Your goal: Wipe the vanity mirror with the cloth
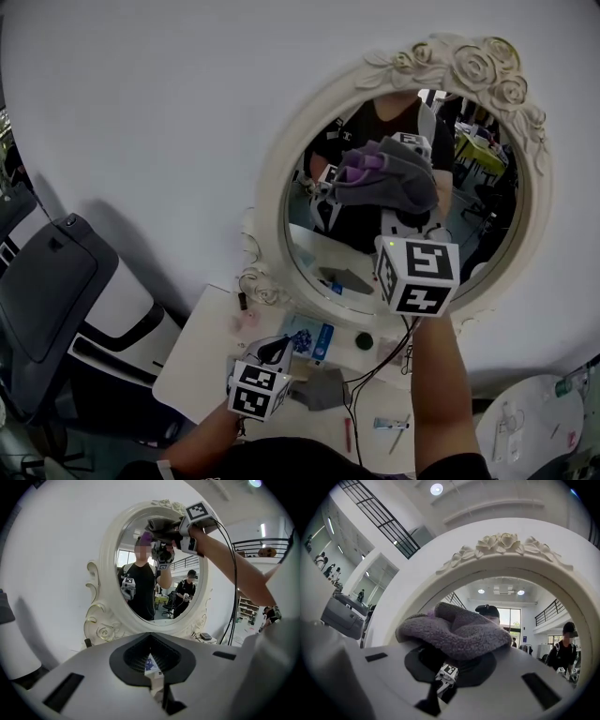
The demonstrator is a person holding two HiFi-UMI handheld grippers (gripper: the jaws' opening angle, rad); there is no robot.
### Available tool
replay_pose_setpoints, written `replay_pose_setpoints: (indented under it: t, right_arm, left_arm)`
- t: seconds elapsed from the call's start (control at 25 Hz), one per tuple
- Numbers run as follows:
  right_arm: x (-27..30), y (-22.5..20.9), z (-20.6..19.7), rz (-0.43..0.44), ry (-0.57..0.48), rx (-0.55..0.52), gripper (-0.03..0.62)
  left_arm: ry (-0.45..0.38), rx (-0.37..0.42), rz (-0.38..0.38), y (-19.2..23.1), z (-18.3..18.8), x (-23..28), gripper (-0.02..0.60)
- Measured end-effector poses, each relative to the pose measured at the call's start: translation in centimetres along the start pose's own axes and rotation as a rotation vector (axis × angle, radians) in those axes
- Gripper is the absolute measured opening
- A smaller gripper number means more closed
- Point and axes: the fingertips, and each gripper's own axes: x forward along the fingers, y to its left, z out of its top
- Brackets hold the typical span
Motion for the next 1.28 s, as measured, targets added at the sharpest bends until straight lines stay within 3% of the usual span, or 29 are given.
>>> replay_pose_setpoints:
  t: [0.12, 0.24, 0.6, 0.8, 1.28]
  right_arm:
    - [-0.6, 1.2, -4.0, 0.009, 0.048, -0.002, 0.044]
    - [-1.3, 1.8, -6.6, -0.027, 0.034, -0.017, 0.044]
    - [-2.0, 2.6, -10.4, -0.035, 0.061, 0.071, 0.044]
    - [-2.9, 3.7, -14.7, -0.032, 0.135, 0.149, 0.044]
    - [-4.5, 6.5, -24.2, -0.031, 0.279, 0.202, 0.044]
  left_arm:
    - [0.008, -0.008, 0.011, 0.5, -0.3, -0.2, 0.006]
    - [0.016, -0.006, 0.011, 0.5, -0.7, -0.3, 0.006]
    - [0.03, -0.021, 0.033, 1.4, -1.4, -0.7, 0.006]
    - [0.024, -0.029, 0.042, 2.0, -1.4, -1.0, 0.006]
    - [0.021, -0.044, 0.067, 3.0, -2.0, -1.9, 0.006]
